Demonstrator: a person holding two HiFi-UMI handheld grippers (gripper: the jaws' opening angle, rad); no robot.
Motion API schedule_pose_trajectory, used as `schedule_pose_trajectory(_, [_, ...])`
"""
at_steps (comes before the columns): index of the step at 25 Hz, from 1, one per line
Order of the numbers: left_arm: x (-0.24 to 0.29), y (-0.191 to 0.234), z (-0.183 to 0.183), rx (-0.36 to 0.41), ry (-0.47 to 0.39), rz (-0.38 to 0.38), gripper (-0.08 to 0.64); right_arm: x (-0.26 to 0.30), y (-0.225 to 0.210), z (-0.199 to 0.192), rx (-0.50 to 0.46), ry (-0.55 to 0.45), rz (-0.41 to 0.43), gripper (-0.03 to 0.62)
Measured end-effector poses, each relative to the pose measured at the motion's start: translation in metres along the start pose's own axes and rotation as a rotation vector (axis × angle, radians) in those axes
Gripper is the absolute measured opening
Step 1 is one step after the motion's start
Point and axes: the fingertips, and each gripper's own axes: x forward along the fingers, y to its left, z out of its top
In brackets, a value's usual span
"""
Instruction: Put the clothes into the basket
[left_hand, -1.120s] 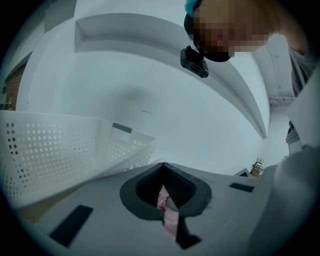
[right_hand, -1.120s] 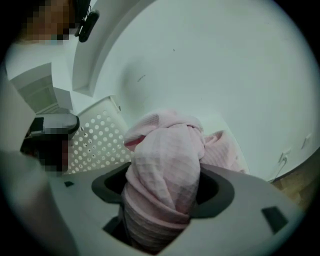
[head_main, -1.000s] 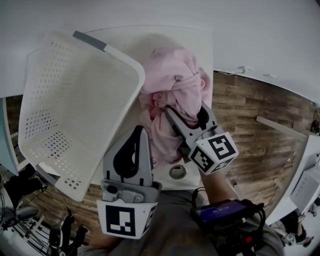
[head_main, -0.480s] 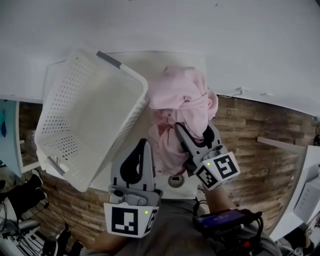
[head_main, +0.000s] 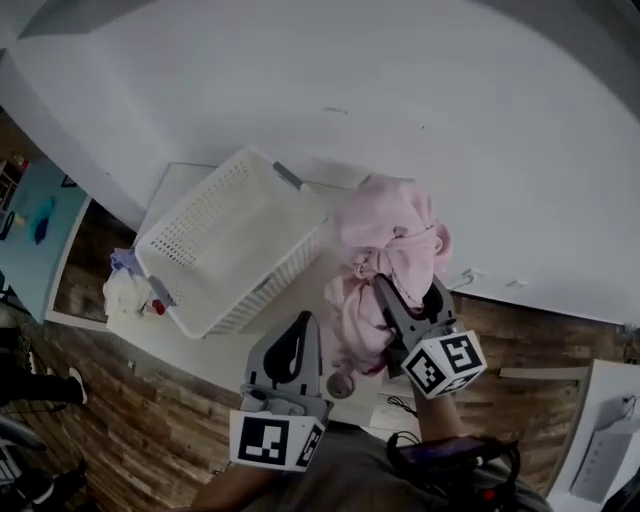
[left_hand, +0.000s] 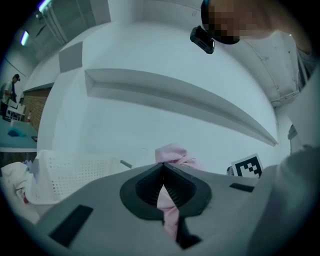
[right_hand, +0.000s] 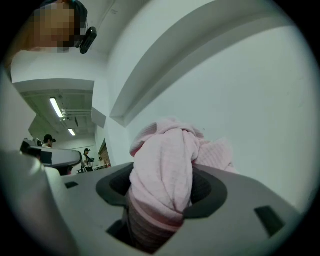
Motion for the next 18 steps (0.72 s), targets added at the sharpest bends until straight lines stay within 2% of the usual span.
schedule_pose_trajectory(7, [-0.046, 0.024, 0.035, -0.029, -0.082, 0.075, 0.008, 0.003, 0.055, 0.053, -0.078, -0.049, 0.075, 0.278])
schedule_pose_trajectory(18, [-0.062, 0.129, 0.095, -0.016, -0.193, 0.123, 0.008, 0.094, 0.164, 0.114, -0.108, -0.168, 0.188, 0.281])
